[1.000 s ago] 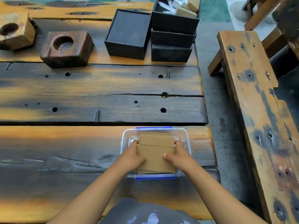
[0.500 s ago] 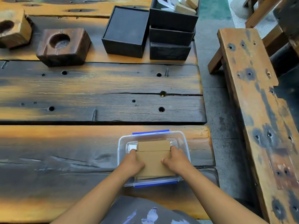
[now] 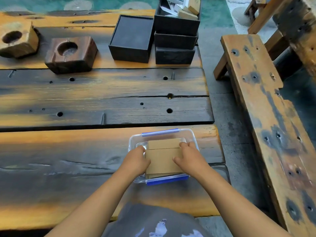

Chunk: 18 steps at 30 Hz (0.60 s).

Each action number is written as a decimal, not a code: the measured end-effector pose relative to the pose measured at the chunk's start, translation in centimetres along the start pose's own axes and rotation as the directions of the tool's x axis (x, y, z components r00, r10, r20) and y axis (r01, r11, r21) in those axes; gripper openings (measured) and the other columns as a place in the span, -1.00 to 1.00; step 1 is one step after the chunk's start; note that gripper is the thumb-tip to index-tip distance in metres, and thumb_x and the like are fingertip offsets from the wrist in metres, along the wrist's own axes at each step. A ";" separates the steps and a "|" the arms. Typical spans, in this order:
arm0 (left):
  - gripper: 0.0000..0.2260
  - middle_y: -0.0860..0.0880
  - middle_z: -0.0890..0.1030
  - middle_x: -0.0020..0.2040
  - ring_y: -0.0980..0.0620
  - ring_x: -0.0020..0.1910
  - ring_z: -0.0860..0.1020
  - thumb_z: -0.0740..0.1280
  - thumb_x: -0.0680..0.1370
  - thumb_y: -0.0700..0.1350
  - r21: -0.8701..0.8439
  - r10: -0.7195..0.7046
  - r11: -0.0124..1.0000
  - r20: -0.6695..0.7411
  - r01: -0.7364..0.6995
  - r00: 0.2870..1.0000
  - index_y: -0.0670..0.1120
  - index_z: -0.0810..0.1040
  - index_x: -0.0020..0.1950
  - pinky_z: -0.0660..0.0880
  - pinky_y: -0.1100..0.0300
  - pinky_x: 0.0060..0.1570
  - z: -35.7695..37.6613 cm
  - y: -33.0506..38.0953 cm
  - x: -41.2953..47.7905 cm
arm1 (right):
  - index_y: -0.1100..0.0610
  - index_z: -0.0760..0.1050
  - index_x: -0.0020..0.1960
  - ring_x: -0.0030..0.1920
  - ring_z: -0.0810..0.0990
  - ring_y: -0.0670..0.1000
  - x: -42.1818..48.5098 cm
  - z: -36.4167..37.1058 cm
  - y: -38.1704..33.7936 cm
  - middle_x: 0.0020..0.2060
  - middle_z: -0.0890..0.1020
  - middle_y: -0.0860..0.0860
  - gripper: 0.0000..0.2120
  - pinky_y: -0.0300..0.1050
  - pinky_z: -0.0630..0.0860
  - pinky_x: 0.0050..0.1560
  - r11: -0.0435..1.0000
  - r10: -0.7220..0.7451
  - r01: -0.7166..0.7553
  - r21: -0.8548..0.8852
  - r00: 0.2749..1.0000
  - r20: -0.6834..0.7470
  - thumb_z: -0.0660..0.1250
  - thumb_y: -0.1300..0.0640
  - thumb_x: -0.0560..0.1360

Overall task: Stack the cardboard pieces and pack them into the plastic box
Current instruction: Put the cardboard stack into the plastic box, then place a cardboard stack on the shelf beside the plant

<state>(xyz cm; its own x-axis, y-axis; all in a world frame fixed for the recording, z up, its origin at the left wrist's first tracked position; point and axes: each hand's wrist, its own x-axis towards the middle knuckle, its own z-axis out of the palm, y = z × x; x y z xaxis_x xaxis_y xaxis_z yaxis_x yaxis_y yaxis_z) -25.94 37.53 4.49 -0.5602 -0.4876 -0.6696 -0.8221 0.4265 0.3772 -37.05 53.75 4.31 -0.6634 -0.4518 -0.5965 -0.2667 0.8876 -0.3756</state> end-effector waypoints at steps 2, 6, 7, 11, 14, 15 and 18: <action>-0.69 -0.10 0.65 0.08 -0.12 0.05 0.59 0.25 0.49 -0.12 0.019 0.062 0.998 0.001 -0.062 0.998 -0.07 0.49 0.23 0.52 0.10 0.02 -0.5 -0.3 -0.5 | 0.12 0.34 0.39 0.20 0.51 0.13 -1.4 0.0 -0.3 0.32 0.38 0.09 -0.49 0.03 0.51 0.17 0.999 0.007 -0.006 0.033 1.000 -0.008 0.29 -0.05 0.50; -0.58 -0.10 0.56 0.28 -0.11 0.21 0.55 0.25 0.52 -0.14 0.067 0.222 0.972 0.064 -0.226 0.973 -0.08 0.43 0.39 0.48 0.13 0.14 -0.9 -1.1 -1.1 | 0.12 0.37 0.44 0.28 0.51 0.09 -4.8 0.7 -1.2 0.36 0.45 0.08 -0.48 -0.02 0.46 0.26 0.997 0.038 -0.032 0.071 0.995 -0.087 0.31 -0.01 0.53; -0.57 -0.11 0.55 0.30 -0.11 0.22 0.55 0.25 0.53 -0.14 0.098 0.280 0.953 0.090 -0.288 0.956 -0.08 0.42 0.41 0.48 0.13 0.16 -1.0 -1.1 -1.3 | 0.13 0.37 0.43 0.28 0.51 0.09 -6.2 1.2 -1.4 0.35 0.46 0.09 -0.50 -0.03 0.45 0.27 0.994 0.072 -0.060 0.096 0.991 -0.117 0.31 0.00 0.53; -0.57 -0.12 0.53 0.31 -0.12 0.26 0.52 0.22 0.52 -0.20 0.194 0.460 0.844 0.218 -0.500 0.861 -0.07 0.43 0.40 0.47 0.13 0.19 -0.7 -0.8 -2.6 | 0.08 0.42 0.35 0.26 0.51 0.13 -11.2 4.2 -1.9 0.28 0.49 0.10 -0.59 0.01 0.46 0.24 0.975 0.198 -0.170 0.141 0.956 -0.216 0.31 0.00 0.53; -0.62 -0.14 0.57 0.24 -0.14 0.21 0.53 0.21 0.49 -0.24 0.234 0.544 0.741 0.341 -0.630 0.767 -0.11 0.48 0.31 0.48 0.15 0.08 0.5 -0.5 -4.7 | 0.04 0.44 0.34 0.22 0.53 0.11 -15.2 7.0 -1.7 0.22 0.55 0.08 -0.59 -0.06 0.44 0.18 0.946 0.303 -0.259 0.193 0.921 -0.245 0.31 -0.01 0.52; -0.63 -0.14 0.59 0.22 -0.15 0.19 0.54 0.22 0.48 -0.23 0.248 0.565 0.699 0.383 -0.671 0.731 -0.11 0.49 0.28 0.47 0.15 0.05 1.0 -0.3 -5.5 | 0.06 0.45 0.33 0.19 0.54 0.10 -16.5 7.9 -1.3 0.21 0.57 0.08 -0.60 -0.09 0.43 0.15 0.930 0.340 -0.286 0.230 0.907 -0.248 0.31 0.00 0.51; -0.63 -0.15 0.61 0.22 -0.14 0.21 0.56 0.23 0.49 -0.21 0.263 0.616 0.548 0.515 -0.794 0.596 -0.11 0.51 0.29 0.45 0.15 0.11 3.6 0.8 -8.6 | 0.03 0.48 0.24 0.09 0.58 0.08 -21.0 10.1 0.7 0.13 0.59 0.05 -0.68 -0.08 0.47 0.02 0.840 0.500 -0.387 0.381 0.824 -0.266 0.32 -0.01 0.51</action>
<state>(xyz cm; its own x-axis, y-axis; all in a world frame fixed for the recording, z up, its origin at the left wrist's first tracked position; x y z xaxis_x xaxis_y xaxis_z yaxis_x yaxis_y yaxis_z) -21.39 44.79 8.20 -0.7878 0.3650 -0.4961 0.0212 0.8211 0.5704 -16.23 62.91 9.39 -0.8660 0.0957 -0.4908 0.2991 0.8857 -0.3550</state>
